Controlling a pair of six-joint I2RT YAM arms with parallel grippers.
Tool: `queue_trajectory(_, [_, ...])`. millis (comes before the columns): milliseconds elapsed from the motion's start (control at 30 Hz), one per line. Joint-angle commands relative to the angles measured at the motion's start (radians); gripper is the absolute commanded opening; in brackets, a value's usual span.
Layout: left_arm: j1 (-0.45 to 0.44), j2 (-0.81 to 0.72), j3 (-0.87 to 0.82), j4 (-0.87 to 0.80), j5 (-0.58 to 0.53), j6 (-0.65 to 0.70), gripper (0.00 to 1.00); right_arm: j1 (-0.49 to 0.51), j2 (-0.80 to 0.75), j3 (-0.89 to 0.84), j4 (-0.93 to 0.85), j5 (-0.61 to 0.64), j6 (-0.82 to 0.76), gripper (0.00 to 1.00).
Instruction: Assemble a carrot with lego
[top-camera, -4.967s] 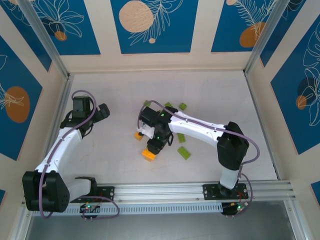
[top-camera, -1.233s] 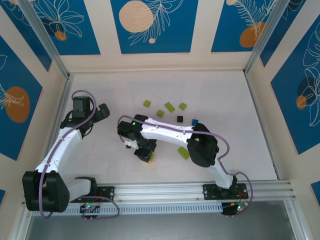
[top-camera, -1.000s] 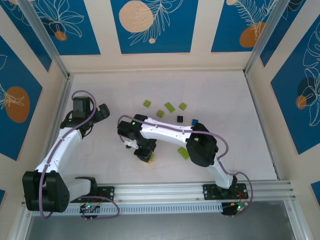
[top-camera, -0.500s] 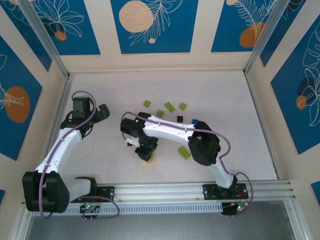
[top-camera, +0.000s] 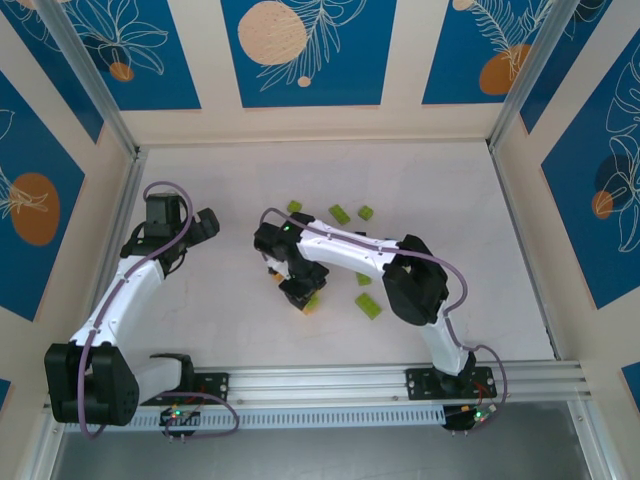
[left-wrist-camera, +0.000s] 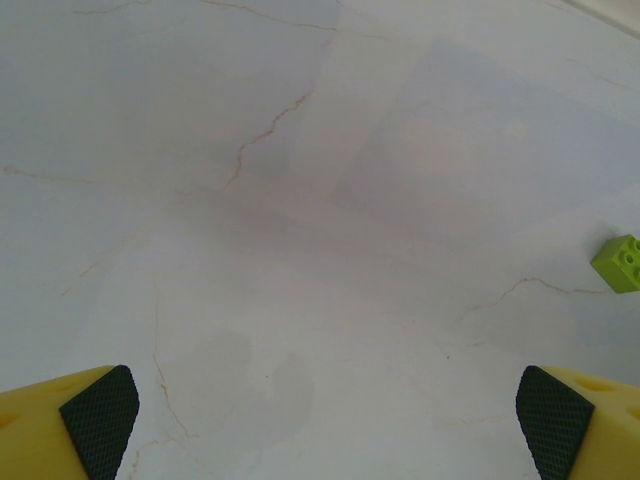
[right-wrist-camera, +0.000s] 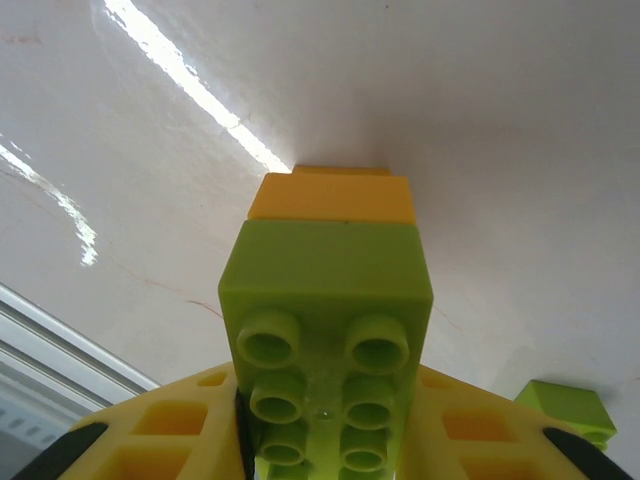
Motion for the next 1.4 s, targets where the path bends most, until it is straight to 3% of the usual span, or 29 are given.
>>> queue_trajectory(0, [0.010,-0.006,0.001,-0.016,-0.010,0.004,1.00,-0.004,0.007,-0.050,-0.001,0.027,0.018,0.35])
queue_trajectory(733, [0.009,-0.009,0.000,-0.019,-0.009,0.003,1.00,0.004,-0.037,-0.089,-0.076,0.021,-0.016,0.37])
queue_trajectory(1067, [0.008,-0.007,0.001,-0.017,-0.004,0.003,1.00,0.006,-0.062,-0.094,-0.056,0.018,-0.003,0.48])
queue_trajectory(1367, [0.009,-0.006,0.004,-0.017,-0.001,0.002,1.00,-0.001,-0.143,-0.015,-0.060,0.023,-0.013,0.65])
